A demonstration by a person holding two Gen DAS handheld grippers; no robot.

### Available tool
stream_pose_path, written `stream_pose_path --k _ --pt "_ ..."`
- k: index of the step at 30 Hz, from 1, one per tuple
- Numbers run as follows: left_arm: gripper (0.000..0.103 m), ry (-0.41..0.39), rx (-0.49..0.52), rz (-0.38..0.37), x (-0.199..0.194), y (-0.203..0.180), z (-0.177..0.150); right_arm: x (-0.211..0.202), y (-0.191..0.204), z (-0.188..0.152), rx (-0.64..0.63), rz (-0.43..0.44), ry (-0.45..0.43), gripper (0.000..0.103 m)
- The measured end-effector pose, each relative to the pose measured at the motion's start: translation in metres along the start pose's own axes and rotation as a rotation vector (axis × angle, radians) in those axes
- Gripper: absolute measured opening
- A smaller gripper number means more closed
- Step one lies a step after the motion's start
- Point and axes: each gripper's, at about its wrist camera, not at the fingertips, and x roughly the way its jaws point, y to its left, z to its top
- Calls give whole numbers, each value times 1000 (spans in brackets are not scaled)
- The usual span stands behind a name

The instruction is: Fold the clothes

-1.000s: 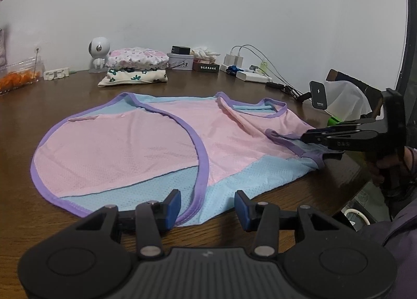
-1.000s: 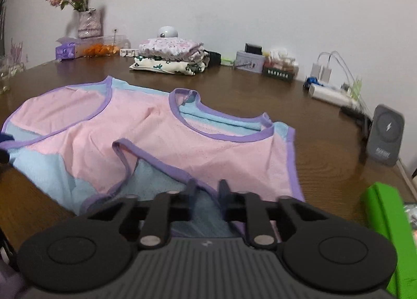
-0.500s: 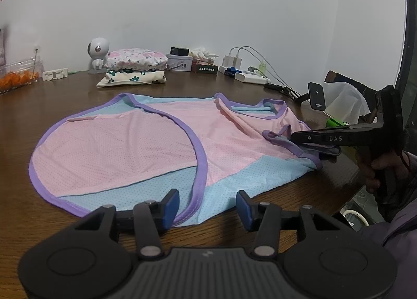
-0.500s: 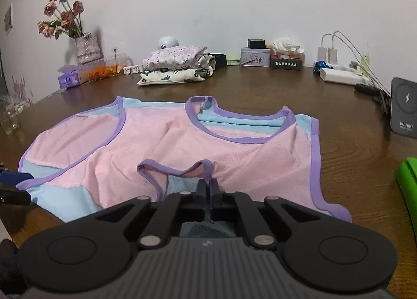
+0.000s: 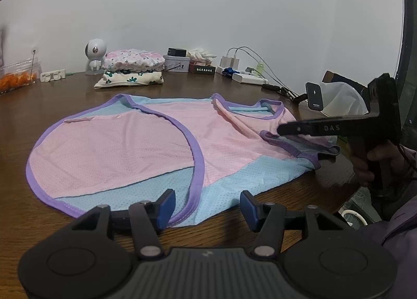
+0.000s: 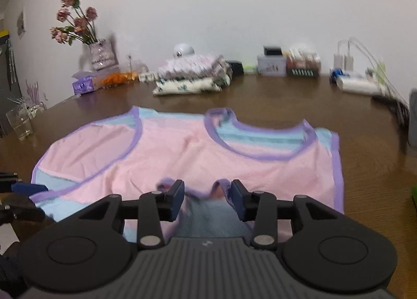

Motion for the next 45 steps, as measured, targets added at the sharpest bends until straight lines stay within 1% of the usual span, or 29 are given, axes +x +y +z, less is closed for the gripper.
stream_pose_path --k 2,3,4,6,8,9,12,16,20,21,25,27,29,30,31,32,33,34,36,38,40,42,43,44,45 --pt "54 -1 1 -1 0 0 0 -2 10 5 -31 -11 -37 41" --pt "54 -3 0 -2 0 0 0 -1 13 7 -38 11 -36 43" --pt "55 -4 -1 -2 0 0 0 3 17 9 -46 35 -24 47" --pt "55 -6 -1 -3 0 0 -1 13 28 9 -78 76 3 48" --pt "55 -7 -3 -3 0 0 -1 29 37 5 -102 74 56 33" --pt "55 -8 -3 -5 0 0 -1 36 38 4 -89 67 81 19" --pt "55 -11 -5 -8 -1 1 -2 34 33 9 -22 86 62 8" --pt "55 -15 -5 -9 -1 2 -2 16 29 15 16 151 -6 8" --pt "55 -16 -5 -10 -2 2 -3 3 20 20 64 162 -57 7" --pt "55 -17 -6 -11 -2 3 -3 3 16 20 88 174 -56 7" --pt "55 -19 -7 -11 -2 3 -3 20 13 19 138 234 19 8" --pt "55 -19 -7 -13 -3 3 -4 26 15 16 128 193 29 13" --pt "55 -20 -6 -14 -3 4 -4 20 14 16 124 188 12 35" --pt "55 -21 -6 -14 -3 4 -4 13 14 16 105 189 -9 48" --pt "55 -21 -6 -14 -3 4 -4 9 16 16 79 190 -13 47" --pt "55 -23 -7 -14 -3 4 -4 9 18 17 60 184 0 47" --pt "55 -23 -7 -13 -3 4 -4 11 21 16 52 178 24 44" --pt "55 -23 -7 -12 -3 3 -4 15 26 14 40 191 43 30" --pt "56 -23 -7 -11 -2 3 -3 24 35 8 12 201 75 15" --pt "56 -21 -7 -12 -2 4 -3 31 44 4 -20 190 95 14" --pt "56 -20 -6 -13 -3 5 -3 26 43 6 -17 196 83 17" --pt "56 -20 -3 -8 -5 6 -3 16 39 8 -14 195 55 30" --pt "56 -19 -2 -5 -7 7 -4 8 36 9 -22 188 36 39" --pt "55 -19 -1 -1 -9 8 -4 -1 32 9 -41 186 22 42" --pt "55 -19 1 2 -10 9 -4 -10 28 6 -78 193 19 42"
